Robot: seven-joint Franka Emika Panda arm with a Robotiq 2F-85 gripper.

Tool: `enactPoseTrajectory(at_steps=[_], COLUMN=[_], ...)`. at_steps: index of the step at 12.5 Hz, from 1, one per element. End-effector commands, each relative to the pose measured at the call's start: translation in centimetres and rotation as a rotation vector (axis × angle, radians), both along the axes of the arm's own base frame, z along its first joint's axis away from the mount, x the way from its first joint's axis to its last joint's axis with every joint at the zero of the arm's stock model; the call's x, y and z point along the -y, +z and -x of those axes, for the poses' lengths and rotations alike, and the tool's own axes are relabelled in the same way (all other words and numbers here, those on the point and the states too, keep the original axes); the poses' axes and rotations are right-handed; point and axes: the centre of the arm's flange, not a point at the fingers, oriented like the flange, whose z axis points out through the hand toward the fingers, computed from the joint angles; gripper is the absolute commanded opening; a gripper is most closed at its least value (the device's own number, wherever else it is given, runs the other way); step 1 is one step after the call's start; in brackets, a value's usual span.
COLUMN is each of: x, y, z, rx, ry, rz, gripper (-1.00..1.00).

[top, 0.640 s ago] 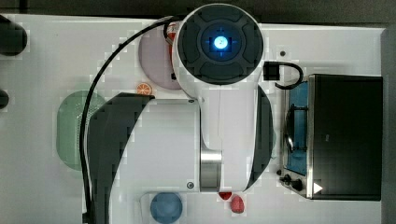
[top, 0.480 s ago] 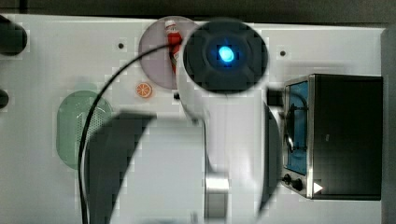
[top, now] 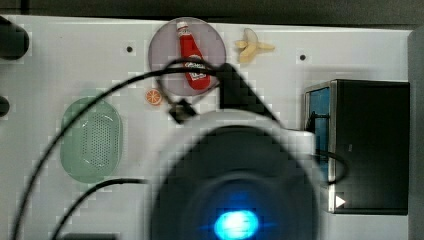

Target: Drag strainer left to right.

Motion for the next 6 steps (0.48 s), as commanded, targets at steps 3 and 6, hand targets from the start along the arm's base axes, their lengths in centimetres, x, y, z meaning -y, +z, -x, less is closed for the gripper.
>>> enactPoseTrajectory(at_steps=[3,6], x=[-16.3,-23.1], y=[-6.1,-10.5], z=[0.5,1.0], rx=[-0.100,-0.106], ry=[-0.052,-0.273], rz=[0.065,0.060], gripper=[1.00,1.00])
